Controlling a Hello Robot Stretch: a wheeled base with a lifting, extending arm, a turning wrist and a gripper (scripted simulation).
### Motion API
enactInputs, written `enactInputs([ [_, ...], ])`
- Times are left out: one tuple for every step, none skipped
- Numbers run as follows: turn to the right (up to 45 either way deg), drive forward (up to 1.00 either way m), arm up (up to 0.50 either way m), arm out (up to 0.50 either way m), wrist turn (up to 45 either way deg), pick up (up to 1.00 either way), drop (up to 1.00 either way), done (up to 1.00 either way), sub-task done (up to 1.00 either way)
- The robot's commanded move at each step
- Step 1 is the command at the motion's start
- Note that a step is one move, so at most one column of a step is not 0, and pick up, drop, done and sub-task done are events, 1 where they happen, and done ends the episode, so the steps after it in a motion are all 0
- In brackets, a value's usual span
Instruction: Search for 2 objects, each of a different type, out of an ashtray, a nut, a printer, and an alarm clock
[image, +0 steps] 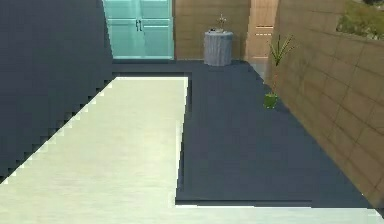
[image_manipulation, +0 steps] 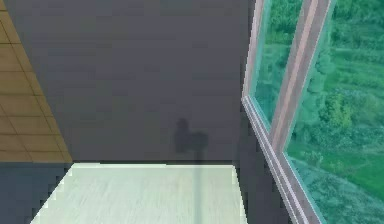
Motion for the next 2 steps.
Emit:
enactInputs([
  [0.0,0.1,0.0,0.0,0.0,0.0,0.0,0.0,0.0],
  [-45.0,0.0,0.0,0.0,0.0,0.0,0.0,0.0,0.0],
])
